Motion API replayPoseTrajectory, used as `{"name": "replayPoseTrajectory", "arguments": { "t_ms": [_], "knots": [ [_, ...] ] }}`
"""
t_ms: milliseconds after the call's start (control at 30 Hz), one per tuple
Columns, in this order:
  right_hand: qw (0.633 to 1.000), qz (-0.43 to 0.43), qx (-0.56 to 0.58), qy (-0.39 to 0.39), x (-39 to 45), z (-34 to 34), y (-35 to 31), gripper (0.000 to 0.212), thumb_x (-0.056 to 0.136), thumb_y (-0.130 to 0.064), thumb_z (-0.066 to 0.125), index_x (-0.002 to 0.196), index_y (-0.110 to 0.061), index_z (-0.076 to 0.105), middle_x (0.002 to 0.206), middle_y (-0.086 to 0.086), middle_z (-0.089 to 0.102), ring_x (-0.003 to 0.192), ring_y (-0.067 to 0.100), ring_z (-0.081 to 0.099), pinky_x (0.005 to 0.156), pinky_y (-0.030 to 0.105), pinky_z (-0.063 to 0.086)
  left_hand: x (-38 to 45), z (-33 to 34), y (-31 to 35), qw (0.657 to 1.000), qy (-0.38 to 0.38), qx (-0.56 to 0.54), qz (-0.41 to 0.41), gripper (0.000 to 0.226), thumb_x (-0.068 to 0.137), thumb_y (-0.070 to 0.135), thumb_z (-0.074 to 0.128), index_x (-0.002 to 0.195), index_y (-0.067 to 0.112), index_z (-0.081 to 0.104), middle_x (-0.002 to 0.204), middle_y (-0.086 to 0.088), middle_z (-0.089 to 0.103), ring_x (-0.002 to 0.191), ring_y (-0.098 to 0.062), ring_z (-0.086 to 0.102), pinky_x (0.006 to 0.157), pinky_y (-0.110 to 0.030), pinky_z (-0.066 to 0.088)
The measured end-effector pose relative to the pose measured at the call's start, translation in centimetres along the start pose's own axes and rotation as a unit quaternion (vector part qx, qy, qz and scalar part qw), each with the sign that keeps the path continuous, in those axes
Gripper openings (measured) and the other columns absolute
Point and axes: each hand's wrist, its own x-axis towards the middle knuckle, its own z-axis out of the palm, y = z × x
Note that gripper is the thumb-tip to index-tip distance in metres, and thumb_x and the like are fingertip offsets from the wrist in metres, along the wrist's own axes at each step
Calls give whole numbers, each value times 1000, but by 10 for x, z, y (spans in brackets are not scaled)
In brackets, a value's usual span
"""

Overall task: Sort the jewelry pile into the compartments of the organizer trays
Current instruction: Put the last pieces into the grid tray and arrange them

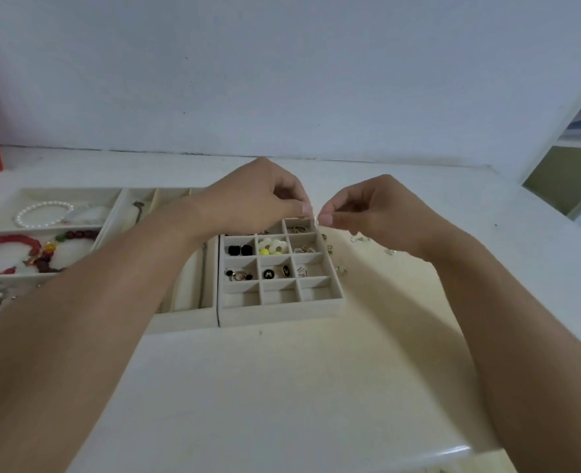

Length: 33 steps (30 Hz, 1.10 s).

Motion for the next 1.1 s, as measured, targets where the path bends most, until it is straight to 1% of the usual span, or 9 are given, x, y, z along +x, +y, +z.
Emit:
{"name": "replayPoseTrajectory", "arguments": {
  "t_ms": [67,133,267,367,533,633,733,1000,1100],
  "knots": [
    [997,-23,-58,-53,-3,1,-3,5,85,-28,79,81,-27,80,62,-7,62,57,11,43,51,16,35,-2,-4,0,1000,-20,21,-5,7,90,25,73,84,25,76,68,19,69,54,10,54,54,-3,37],
    [989,-26,-115,-86,-4,7,-5,7,86,-26,78,81,-30,79,55,-14,56,53,6,41,53,14,33,-3,-6,2,997,-51,58,-19,6,88,28,74,83,27,76,56,24,62,47,5,50,49,-6,37],
    [975,-11,-189,-116,-6,17,-9,9,89,-24,74,84,-29,78,46,-14,48,49,4,44,50,13,33,-4,-5,3,990,-90,104,-41,5,84,33,78,80,30,77,61,16,64,52,-1,50,57,-20,42],
    [969,-12,-220,-115,-8,18,-11,13,92,-20,70,85,-30,75,43,-20,48,49,-1,48,50,10,35,-5,-3,4,986,-103,122,-44,6,83,33,79,79,30,78,56,21,60,52,2,50,57,-20,40],
    [958,-16,-255,-130,-10,20,-16,19,92,-24,67,79,-38,69,47,-26,51,55,-4,49,52,12,36,-4,-2,3,986,-102,123,-47,6,82,34,80,80,29,78,65,15,63,59,-3,52,59,-21,40],
    [954,-17,-267,-135,-11,22,-16,15,92,-31,68,79,-39,69,51,-33,51,56,-6,49,51,17,31,-2,-4,1,987,-94,120,-45,5,83,33,79,82,29,78,66,13,65,54,0,51,57,-20,39],
    [953,-22,-273,-126,-10,23,-16,13,90,-35,69,78,-39,68,51,-35,50,57,-6,49,54,21,30,0,-5,-3,989,-82,119,-42,4,85,32,77,82,29,78,56,19,63,45,5,49,54,-19,37],
    [949,-37,-296,-105,-9,26,-12,12,85,-36,69,74,-40,68,60,-41,51,63,-9,51,59,25,37,4,-6,-11,991,-63,110,-37,2,86,31,77,84,29,78,59,36,61,60,11,57,60,-16,37],
    [951,-41,-287,-106,-9,26,-13,8,86,-38,71,78,-40,72,56,-36,52,61,-7,51,58,25,37,4,-6,-10,992,-61,106,-34,3,86,30,77,87,28,79,63,28,63,65,9,58,62,-16,38]
  ]
}}
